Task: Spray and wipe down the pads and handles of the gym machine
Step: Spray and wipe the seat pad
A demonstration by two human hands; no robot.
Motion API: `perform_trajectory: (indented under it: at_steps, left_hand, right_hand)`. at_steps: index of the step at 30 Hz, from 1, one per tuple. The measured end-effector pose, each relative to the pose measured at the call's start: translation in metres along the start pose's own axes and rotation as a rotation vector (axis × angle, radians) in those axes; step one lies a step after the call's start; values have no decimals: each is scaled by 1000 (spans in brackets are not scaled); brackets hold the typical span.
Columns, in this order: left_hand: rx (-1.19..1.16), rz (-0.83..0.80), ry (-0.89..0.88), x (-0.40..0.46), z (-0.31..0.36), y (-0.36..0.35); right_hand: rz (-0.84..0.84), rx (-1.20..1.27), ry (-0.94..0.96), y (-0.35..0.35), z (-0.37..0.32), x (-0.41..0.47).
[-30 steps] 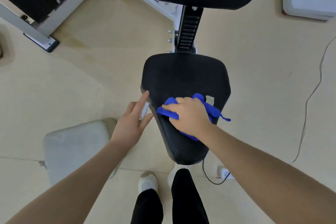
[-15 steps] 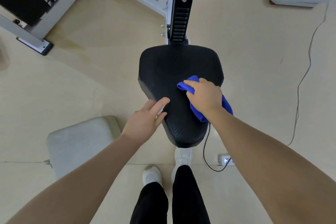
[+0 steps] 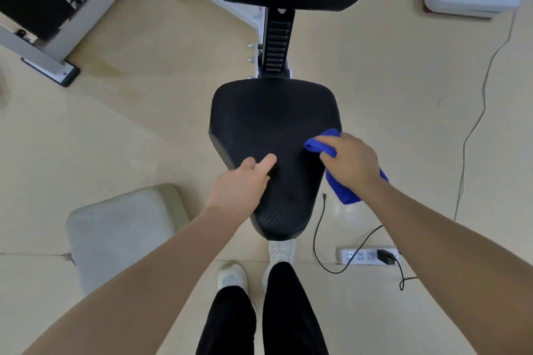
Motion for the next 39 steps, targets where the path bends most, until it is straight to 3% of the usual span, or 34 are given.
perform_trajectory:
  at_steps: [4,7,9,12,14,16,20,22,32,39]
  left_hand:
    - [-55,84,125,2,-41,5]
    - [-179,165,184,4,-66,0]
    - [-285,183,209,6,-72,-9]
    - [-518,193,268,9,-78,-20]
    - [-644,170,335,6,-82,-28]
    - [-759,150,392,-1,-86,-31]
    - [-999,154,464,-5,-96,-32]
    - [-1076,205,504,-1,-108,-30]
    - [-1136,563,504,39,-153,7]
    - [-876,440,238,67,-116,21]
  right_hand:
    - [-80,-229,573,-43,-95,-39]
    - [25,-237,728,-56,-118,-47]
    - [-15,-251,624,-56,-112,-21]
    - [2,-170,233,-43,-89,30]
    - [1,-135,131,-37,-88,39]
    - [-74,-173,248,-43,-104,18]
    - [-232,-243,663,-65,-146,-60]
    - [-259,-260,708,-68,-151,-50]
    - [-38,-172,451,-61,-192,108]
    - [35,-125,304,-46,-158,174]
Point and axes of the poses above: each hand's wrist, its own x-axis towards the middle knuckle, its own y-axis out of the back of the hand, z = x × y, the point moved 10 cm from there along x, towards the middle knuckle
